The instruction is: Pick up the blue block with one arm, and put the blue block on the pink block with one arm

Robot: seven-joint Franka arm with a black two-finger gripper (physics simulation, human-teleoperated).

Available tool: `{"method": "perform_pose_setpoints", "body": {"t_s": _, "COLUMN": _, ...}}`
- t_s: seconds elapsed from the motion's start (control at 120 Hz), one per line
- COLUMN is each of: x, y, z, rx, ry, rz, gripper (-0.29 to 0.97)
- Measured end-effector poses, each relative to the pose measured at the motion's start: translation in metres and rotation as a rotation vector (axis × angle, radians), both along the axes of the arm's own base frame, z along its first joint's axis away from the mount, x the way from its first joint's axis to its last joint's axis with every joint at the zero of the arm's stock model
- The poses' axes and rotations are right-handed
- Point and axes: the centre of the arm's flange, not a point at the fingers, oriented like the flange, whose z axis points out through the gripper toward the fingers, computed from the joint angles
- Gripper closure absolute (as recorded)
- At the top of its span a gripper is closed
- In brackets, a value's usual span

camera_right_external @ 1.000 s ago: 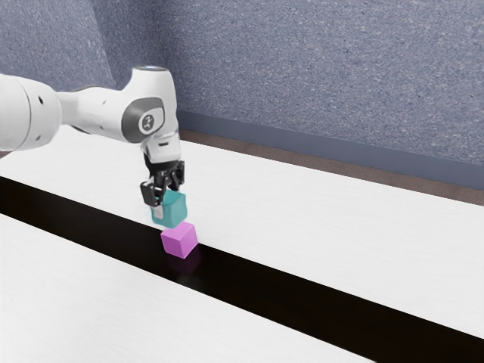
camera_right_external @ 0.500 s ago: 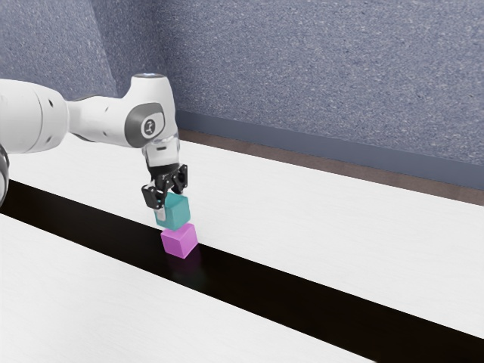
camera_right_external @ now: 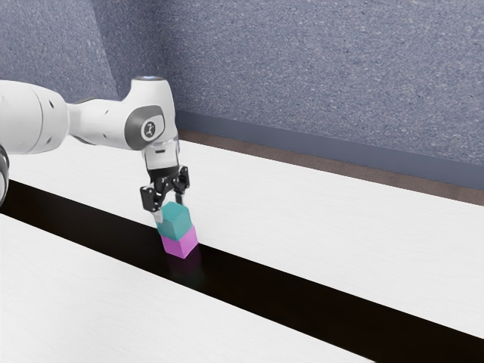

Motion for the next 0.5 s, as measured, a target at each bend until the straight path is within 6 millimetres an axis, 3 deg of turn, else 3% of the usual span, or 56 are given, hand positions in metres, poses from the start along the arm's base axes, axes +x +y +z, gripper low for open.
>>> {"method": "perform_pose_setpoints", "body": {"t_s": 0.142, "x": 0.0, "y": -0.001, "z": 0.005, "rx": -0.001, "ry": -0.006, "rz": -0.009, "gripper": 0.06}}
{"method": "perform_pose_setpoints", "body": {"t_s": 0.275, "x": -0.001, "y": -0.006, "z": 0.03, "rx": 0.0, "ry": -0.045, "rz": -0.021, "gripper": 0.03}}
{"method": "perform_pose_setpoints", "body": {"t_s": 0.408, "x": -0.009, "y": -0.015, "z": 0.09, "rx": -0.006, "ry": -0.129, "rz": -0.031, "gripper": 0.02}}
{"method": "perform_pose_setpoints", "body": {"t_s": 0.5, "x": -0.033, "y": -0.031, "z": 0.164, "rx": 0.0, "ry": -0.197, "rz": -0.025, "gripper": 0.01}}
